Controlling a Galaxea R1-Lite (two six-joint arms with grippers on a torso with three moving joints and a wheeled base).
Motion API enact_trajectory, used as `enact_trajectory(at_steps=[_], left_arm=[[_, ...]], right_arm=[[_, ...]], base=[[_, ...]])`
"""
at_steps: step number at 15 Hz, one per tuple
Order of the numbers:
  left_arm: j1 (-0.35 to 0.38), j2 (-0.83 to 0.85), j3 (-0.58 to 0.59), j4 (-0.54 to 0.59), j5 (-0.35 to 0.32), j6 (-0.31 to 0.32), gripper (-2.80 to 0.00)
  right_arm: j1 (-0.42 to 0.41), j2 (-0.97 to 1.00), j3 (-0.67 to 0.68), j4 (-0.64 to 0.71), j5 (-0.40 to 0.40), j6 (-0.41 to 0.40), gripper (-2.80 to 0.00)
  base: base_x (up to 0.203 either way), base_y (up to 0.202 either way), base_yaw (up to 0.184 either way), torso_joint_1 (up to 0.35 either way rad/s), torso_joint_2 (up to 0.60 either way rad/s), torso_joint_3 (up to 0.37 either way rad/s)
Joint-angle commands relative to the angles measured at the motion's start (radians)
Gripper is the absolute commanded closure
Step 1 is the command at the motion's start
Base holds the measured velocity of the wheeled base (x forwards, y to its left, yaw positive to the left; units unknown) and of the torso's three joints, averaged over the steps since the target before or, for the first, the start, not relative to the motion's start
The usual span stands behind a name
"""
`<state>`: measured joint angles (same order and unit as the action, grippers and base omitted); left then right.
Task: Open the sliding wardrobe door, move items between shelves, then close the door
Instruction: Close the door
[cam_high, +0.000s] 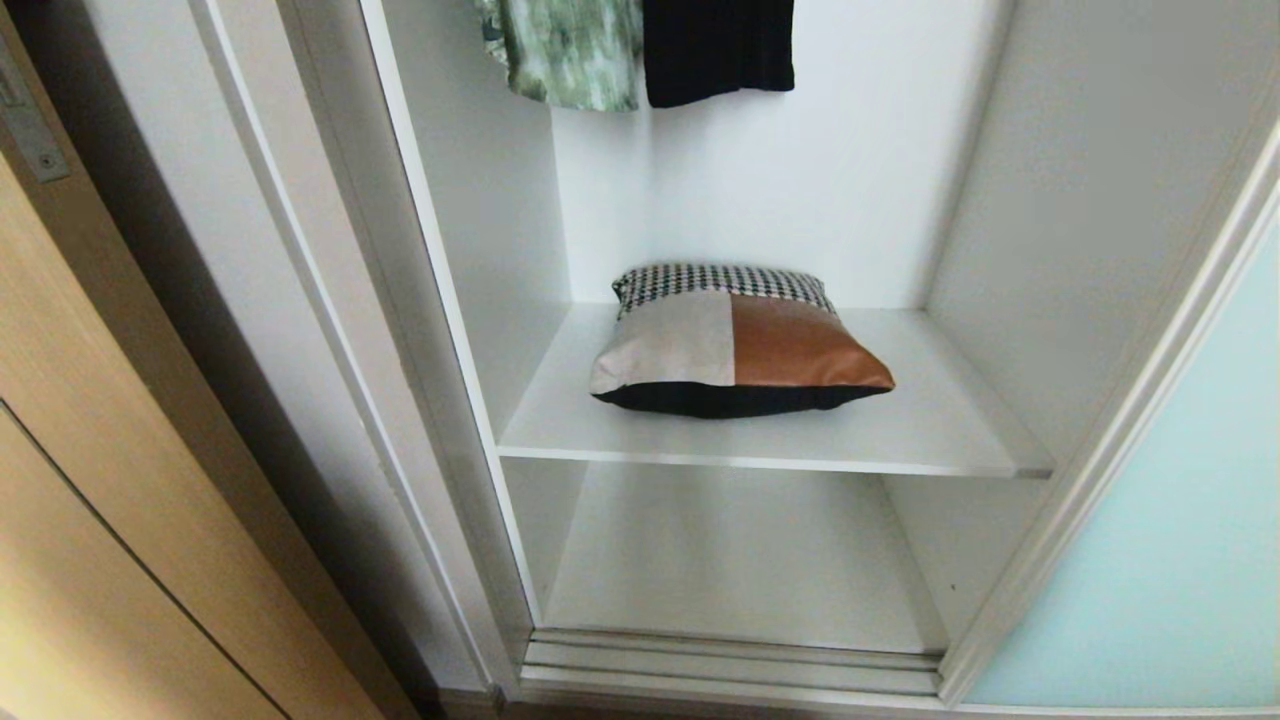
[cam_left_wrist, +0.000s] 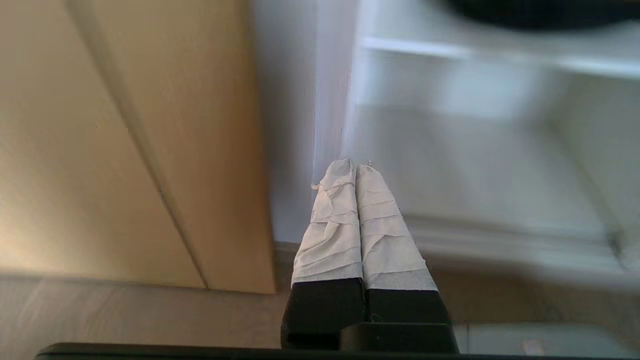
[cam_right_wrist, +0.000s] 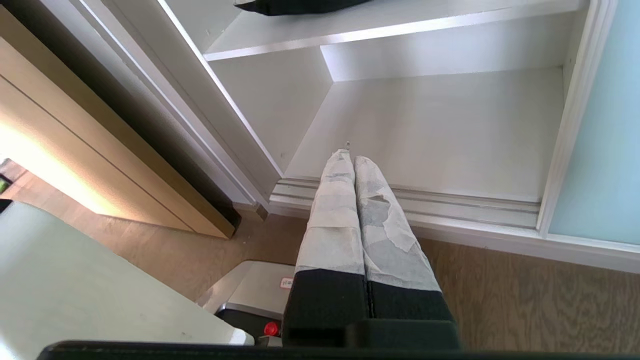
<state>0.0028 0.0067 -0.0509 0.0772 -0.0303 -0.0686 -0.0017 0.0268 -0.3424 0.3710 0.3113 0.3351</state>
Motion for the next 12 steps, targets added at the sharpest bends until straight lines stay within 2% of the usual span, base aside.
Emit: enact_trajectory(at_steps=[1,3,5,8,12], left_arm=[[0.0,-0.004,-0.001,0.013,0.055,0.012,0.0],[0.0,-0.005,0.005,0.034,0.042,0.073,0.0],[0.0,-0.005,0.008,0.033,0.038,0.086,0.0],[0.0,-0.005,0.013,0.018,0.038,0.072,0.0],[0.0,-0.005,0.013,0.018,0.038,0.072,0.0]], right_arm=[[0.0,0.004,-0.012,0.011,-0.001,0.007,0.0],[0.0,0.001,-0.01,0.012,-0.003,0.007,0.0],[0.0,-0.003,-0.011,0.011,-0.006,0.007,0.0],[0.0,-0.007,-0.02,0.004,-0.009,0.005,0.0],[0.001,0.026,-0.097,0.006,-0.019,0.002,0.0]], base=[[0.0,0.0,0.0,0.0,0.0,0.0],[0.0,0.0,0.0,0.0,0.0,0.0],[0.0,0.0,0.0,0.0,0.0,0.0],[0.0,0.0,0.0,0.0,0.0,0.0],[0.0,0.0,0.0,0.0,0.0,0.0]])
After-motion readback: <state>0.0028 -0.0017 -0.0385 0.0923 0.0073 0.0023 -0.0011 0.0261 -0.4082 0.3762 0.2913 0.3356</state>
